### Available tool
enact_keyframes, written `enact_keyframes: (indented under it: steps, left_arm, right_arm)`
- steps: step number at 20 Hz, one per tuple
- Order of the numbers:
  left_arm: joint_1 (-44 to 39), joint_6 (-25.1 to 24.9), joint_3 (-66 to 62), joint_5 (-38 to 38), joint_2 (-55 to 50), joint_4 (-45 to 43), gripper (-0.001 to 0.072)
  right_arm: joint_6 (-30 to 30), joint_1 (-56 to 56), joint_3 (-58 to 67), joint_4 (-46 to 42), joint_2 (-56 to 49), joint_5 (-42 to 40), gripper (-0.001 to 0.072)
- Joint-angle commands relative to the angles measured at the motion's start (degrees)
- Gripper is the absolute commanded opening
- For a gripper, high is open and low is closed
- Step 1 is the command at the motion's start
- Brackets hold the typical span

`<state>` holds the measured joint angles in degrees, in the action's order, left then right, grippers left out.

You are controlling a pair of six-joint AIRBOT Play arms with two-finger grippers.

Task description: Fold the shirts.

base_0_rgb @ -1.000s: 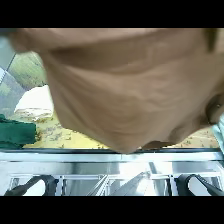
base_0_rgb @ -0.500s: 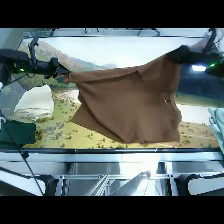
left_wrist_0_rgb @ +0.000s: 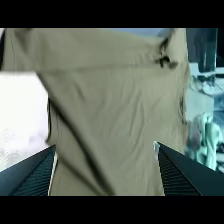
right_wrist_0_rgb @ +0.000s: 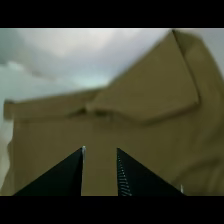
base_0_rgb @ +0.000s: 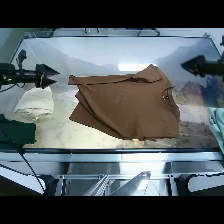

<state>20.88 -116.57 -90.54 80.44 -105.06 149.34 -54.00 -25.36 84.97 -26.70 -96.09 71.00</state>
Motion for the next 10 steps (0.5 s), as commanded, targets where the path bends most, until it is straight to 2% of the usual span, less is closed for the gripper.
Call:
enact_keyframes:
  steps: [1,4,7,10]
  left_arm:
    - [1.5,1.7,8.5,6.4,4.5,-8.6,0.0714]
    - [0.0,2.6,22.2,0.5,10.1,-19.4,0.0696]
    - [-1.8,2.7,29.2,-3.6,11.1,-20.3,0.0695]
    - [-4.9,2.6,32.0,-8.4,11.1,-20.4,0.0694]
  right_arm:
    - [-1.9,-6.1,-9.1,-4.7,4.9,13.9,0.0238]
    - [1.4,-9.6,-22.8,-5.4,12.6,10.1,0.0223]
    - [3.2,-10.7,-29.9,-5.0,17.7,7.9,0.0223]
    - [3.2,-10.7,-30.6,-4.8,19.8,8.5,0.0223]
